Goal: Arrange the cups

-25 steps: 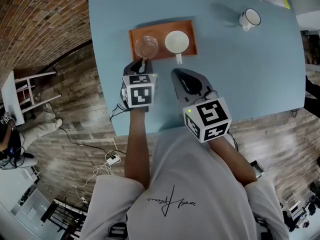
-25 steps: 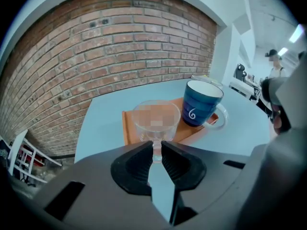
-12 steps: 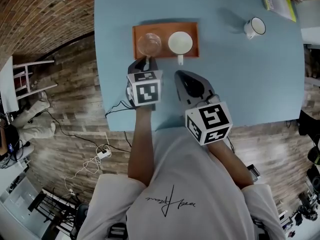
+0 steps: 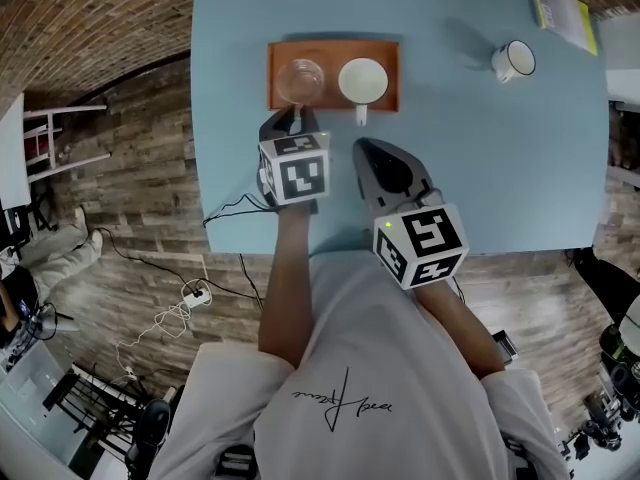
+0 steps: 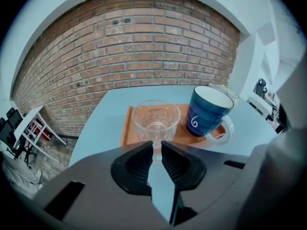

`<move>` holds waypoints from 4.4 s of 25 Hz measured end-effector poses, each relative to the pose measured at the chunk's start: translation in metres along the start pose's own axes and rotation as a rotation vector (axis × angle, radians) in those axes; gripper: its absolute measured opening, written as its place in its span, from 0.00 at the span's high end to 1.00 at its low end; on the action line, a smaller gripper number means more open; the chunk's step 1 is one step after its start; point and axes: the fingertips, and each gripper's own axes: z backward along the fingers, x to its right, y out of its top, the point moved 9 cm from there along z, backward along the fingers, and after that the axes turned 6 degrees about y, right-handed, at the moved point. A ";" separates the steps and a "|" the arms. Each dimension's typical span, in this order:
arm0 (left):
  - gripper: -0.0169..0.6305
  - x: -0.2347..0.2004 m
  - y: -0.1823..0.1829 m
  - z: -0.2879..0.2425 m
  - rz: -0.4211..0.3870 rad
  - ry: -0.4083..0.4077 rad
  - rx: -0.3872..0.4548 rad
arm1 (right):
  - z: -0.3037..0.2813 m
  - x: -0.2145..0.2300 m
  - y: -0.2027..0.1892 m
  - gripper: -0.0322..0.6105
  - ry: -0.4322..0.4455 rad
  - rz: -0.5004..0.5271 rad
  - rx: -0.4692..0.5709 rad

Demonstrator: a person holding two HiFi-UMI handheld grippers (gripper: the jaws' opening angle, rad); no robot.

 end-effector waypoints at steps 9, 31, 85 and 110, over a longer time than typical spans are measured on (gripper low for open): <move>0.89 0.001 -0.003 -0.002 0.000 0.021 0.005 | 0.002 0.003 0.001 0.91 -0.005 -0.005 0.012; 0.88 0.001 -0.003 -0.005 -0.042 0.021 0.051 | -0.004 -0.007 0.003 0.91 -0.015 0.013 0.016; 0.85 -0.022 -0.030 0.069 0.035 -0.250 0.281 | 0.022 -0.042 0.001 0.91 -0.148 0.113 0.082; 0.96 -0.033 0.012 0.165 0.077 -0.453 0.525 | 0.072 -0.072 0.036 0.92 0.033 0.237 0.126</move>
